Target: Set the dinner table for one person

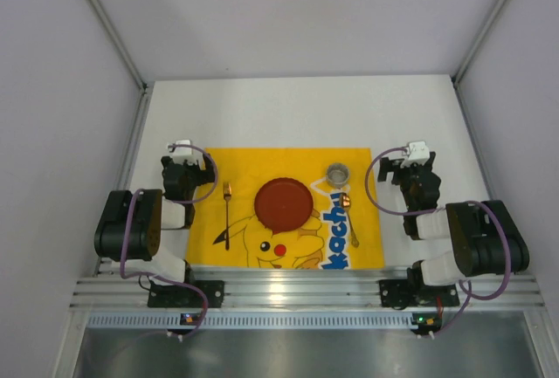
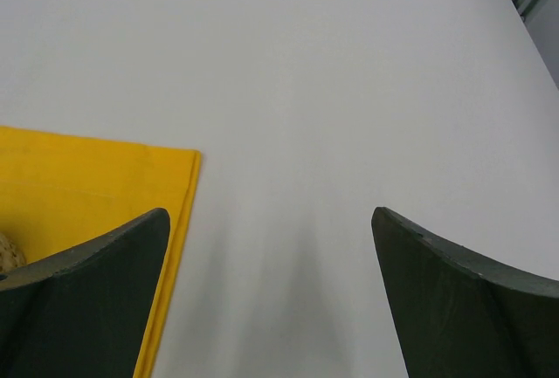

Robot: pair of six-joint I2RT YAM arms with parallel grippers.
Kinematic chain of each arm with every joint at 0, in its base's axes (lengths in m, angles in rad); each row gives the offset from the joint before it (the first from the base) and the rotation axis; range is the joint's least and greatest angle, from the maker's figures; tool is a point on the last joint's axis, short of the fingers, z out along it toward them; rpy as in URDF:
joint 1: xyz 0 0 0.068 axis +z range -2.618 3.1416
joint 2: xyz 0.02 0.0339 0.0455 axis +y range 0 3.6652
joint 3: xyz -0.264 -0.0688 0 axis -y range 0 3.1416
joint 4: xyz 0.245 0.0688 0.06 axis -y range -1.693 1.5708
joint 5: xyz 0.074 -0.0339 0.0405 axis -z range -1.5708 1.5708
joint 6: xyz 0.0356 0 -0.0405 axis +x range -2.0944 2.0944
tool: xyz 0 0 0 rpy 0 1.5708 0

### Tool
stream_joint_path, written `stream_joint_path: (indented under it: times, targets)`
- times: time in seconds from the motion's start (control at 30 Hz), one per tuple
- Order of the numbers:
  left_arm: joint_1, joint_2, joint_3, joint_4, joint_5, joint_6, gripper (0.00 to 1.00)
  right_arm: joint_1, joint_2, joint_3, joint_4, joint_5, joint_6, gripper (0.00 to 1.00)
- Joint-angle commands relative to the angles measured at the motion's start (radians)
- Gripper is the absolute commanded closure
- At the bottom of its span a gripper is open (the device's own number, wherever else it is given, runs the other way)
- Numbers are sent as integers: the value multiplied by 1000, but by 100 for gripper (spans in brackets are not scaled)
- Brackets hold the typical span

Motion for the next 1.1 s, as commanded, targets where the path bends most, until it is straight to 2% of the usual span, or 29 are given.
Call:
stream_joint_path:
  times: [0.0, 0.93, 1.07]
  targets:
    - [-2, -7, -3, 95, 17, 6, 1, -12, 4, 20, 82, -6, 5, 0]
    - [-2, -8, -1, 94, 17, 4, 1, -12, 6, 20, 81, -6, 7, 0]
    - [-2, -7, -1, 92, 17, 4, 1, -12, 9, 46, 44, 81, 37, 0]
